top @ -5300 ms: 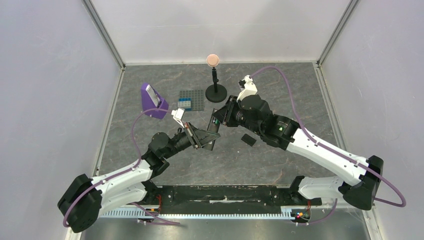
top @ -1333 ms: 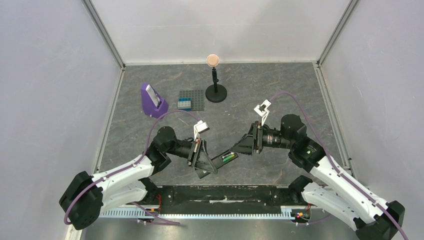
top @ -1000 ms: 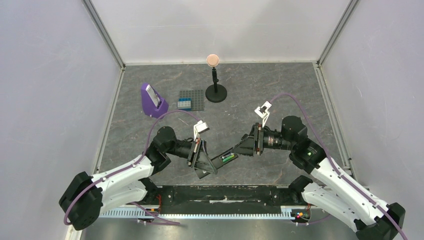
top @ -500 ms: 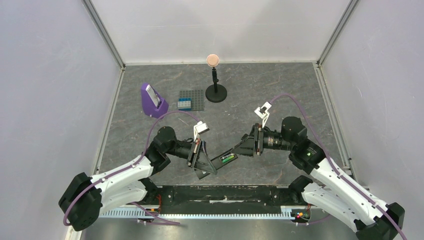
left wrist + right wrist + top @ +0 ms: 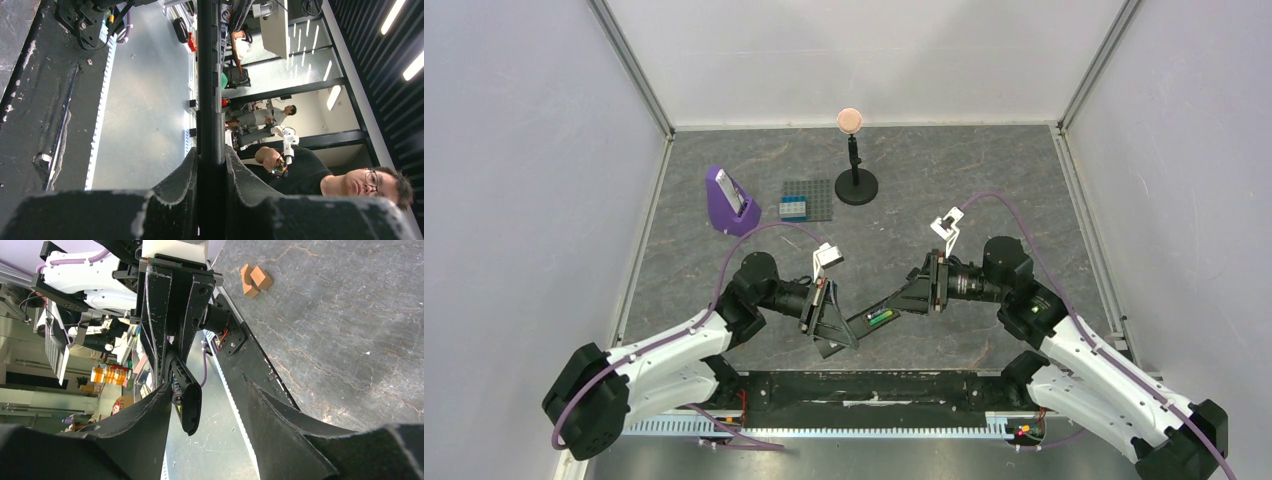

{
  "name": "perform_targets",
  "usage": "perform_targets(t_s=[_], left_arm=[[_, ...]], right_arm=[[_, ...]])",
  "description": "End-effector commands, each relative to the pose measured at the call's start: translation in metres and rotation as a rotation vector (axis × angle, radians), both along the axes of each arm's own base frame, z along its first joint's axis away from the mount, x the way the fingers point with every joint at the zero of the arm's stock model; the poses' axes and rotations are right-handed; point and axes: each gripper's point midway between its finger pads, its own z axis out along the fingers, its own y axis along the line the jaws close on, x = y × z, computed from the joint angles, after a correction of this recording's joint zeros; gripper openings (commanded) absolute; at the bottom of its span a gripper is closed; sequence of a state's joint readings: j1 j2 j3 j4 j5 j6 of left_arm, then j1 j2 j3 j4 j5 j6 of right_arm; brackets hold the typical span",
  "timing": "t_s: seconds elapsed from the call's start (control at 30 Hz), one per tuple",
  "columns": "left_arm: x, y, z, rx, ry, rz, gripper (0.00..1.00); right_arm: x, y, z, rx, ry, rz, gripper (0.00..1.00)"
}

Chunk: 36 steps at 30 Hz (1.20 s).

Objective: Load the batteries into the remote control

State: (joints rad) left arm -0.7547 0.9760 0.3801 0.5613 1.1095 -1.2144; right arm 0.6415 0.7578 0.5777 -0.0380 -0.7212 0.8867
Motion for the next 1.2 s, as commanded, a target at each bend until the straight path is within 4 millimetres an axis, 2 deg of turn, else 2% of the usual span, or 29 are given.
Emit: perform_targets(t_s=[0.0,0.27,0.6,0.73,0.87,0.93,1.07,1.1,1.17], left_arm=[[0.002,-0.003,0.024,-0.089,-0.123,-0.021,0.02],[0.004,-0.005,0.026,-0.098,-0.133,-0.015,0.02],[0.005,-0.006,0.031,-0.118,-0.148,-0.005,0.02],[0.006,-0.006,0.032,-0.126,-0.155,0.0,0.02],[0.007,-0.007,0.032,-0.127,-0.156,0.006,0.02],[0.007,-0.007,0.032,-0.127,-0.155,0.007,0.02],[0.008,-0.008,0.03,-0.126,-0.157,0.011,0.02],[0.009,-0.008,0.03,-0.125,-0.157,0.013,0.02],[0.011,-0.009,0.03,-0.124,-0.161,0.029,0.02]], right_arm=[[0.006,0.004,0.007,0.031,-0.038,-0.015,0.58],[0.003,0.009,0.0,0.029,-0.02,0.003,0.51],[-0.003,0.016,-0.012,0.007,-0.002,0.023,0.37],[-0.006,0.02,-0.015,0.003,0.007,0.032,0.3],[-0.007,0.023,-0.015,0.009,0.01,0.035,0.14],[-0.005,0.023,-0.013,0.012,0.009,0.029,0.09],[-0.002,0.024,-0.008,0.018,0.012,0.015,0.08],[-0.001,0.025,-0.006,0.018,0.015,0.009,0.12],[0.002,0.025,-0.002,0.017,0.018,-0.007,0.27]])
